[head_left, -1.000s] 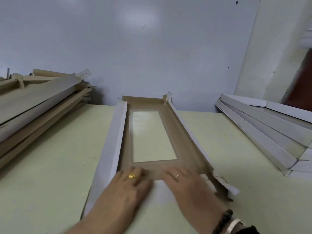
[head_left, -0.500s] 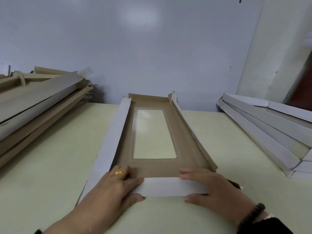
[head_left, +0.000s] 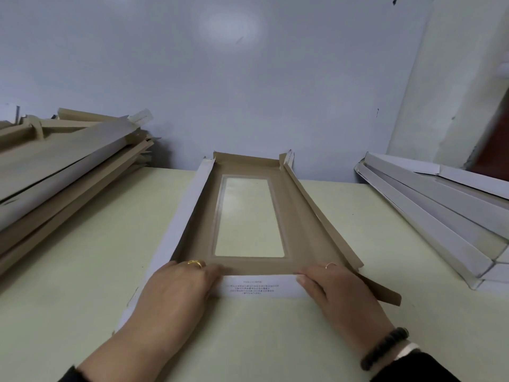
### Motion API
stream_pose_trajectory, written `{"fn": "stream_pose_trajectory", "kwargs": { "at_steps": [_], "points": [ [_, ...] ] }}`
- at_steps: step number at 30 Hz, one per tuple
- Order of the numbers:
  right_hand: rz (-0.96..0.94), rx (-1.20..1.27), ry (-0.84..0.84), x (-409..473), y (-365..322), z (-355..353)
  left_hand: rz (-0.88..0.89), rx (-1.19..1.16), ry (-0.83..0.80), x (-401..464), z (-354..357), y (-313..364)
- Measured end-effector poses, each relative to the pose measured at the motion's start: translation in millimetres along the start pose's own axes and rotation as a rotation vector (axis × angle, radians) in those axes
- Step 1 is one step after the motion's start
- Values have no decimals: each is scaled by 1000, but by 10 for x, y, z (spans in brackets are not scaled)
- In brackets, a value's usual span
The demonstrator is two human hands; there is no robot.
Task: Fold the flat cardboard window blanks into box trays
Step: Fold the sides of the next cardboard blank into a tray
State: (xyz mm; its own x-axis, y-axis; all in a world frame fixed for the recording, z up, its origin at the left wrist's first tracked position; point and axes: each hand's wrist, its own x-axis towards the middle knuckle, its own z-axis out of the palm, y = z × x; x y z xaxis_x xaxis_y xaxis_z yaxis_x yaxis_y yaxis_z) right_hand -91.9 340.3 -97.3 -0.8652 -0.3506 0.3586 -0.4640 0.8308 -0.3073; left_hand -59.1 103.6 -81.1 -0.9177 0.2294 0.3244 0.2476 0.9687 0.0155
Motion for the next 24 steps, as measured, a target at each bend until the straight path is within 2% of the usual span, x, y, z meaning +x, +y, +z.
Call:
{"fn": "stream_pose_trajectory", "kwargs": {
  "at_steps": [4, 6, 7, 9, 11, 14, 19, 24],
  "points": [
    [39, -276, -33, 65, -94, 32, 37, 74, 52, 0, 107, 127],
    [35, -370, 17, 83, -152, 44, -58, 14, -153, -18, 151, 210],
    [21, -380, 63, 89, -160, 84, -92, 41, -142, 4, 182, 238],
    [10, -401, 81, 99, -263, 130, -112, -2, -232, 42, 275, 227],
    [-63, -363, 38, 104, -356, 205, -137, -65, -313, 62, 322, 244],
    [-199, -279, 3, 99, -502, 320, -164, -58, -324, 78, 350, 236],
    [-138, -109, -252, 133, -287, 382, -197, -23, -356, 92, 403, 212],
    [-87, -38, -304, 172, -87, 344, -192, -138, -323, 95, 398, 115]
  ]
}}
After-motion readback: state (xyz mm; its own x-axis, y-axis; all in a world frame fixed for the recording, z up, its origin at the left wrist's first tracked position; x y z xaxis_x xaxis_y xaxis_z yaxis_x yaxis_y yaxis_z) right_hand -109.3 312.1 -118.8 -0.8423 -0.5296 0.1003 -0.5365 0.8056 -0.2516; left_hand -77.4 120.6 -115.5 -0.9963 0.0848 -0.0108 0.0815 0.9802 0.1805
